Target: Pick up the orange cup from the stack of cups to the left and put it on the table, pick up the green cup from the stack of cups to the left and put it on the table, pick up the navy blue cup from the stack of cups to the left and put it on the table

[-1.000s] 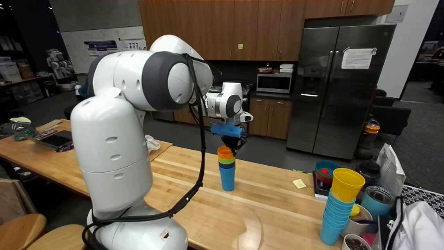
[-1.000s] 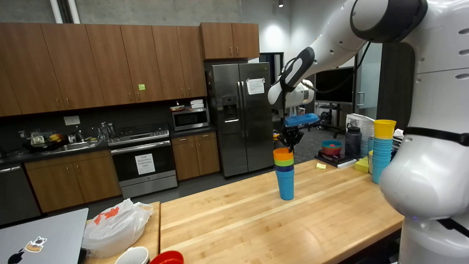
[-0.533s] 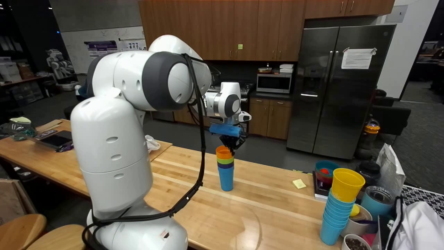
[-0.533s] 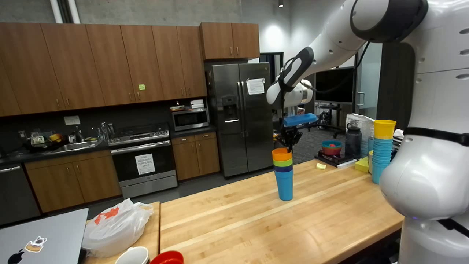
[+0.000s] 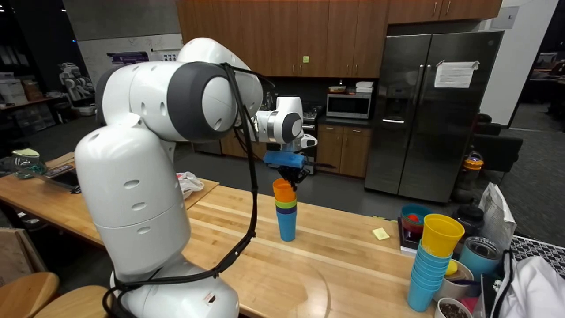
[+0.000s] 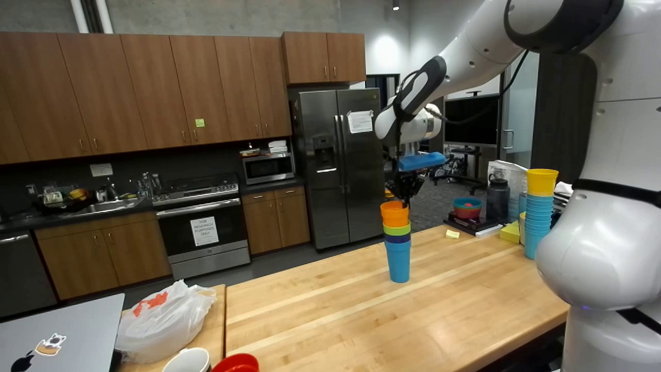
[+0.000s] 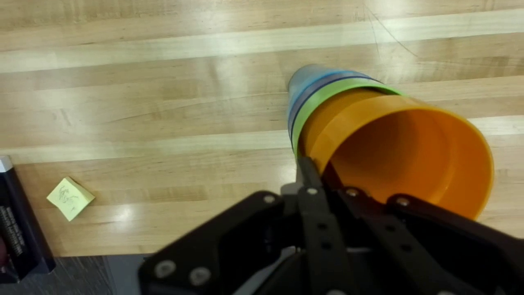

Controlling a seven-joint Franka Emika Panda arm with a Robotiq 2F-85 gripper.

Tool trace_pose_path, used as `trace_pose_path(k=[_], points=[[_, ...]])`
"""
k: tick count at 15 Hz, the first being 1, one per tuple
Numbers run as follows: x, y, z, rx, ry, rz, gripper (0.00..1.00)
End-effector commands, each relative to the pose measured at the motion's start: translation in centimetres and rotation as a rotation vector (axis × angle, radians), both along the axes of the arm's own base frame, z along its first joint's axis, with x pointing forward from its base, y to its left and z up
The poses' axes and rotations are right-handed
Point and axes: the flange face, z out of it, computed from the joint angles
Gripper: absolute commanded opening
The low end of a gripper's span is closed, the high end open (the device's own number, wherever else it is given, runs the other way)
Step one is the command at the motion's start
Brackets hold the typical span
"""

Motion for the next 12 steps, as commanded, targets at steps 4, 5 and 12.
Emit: trace_pose_path(k=[4, 5, 12], points=[[-3.1, 1.0, 4.9, 0.019, -0.086, 0.024, 0.01], [-4.1, 0.2, 5.1, 0.023, -0.1, 0.024, 0.01], [-7.7, -1.5, 8.6, 0.031, -0.181, 0.011, 0.01]])
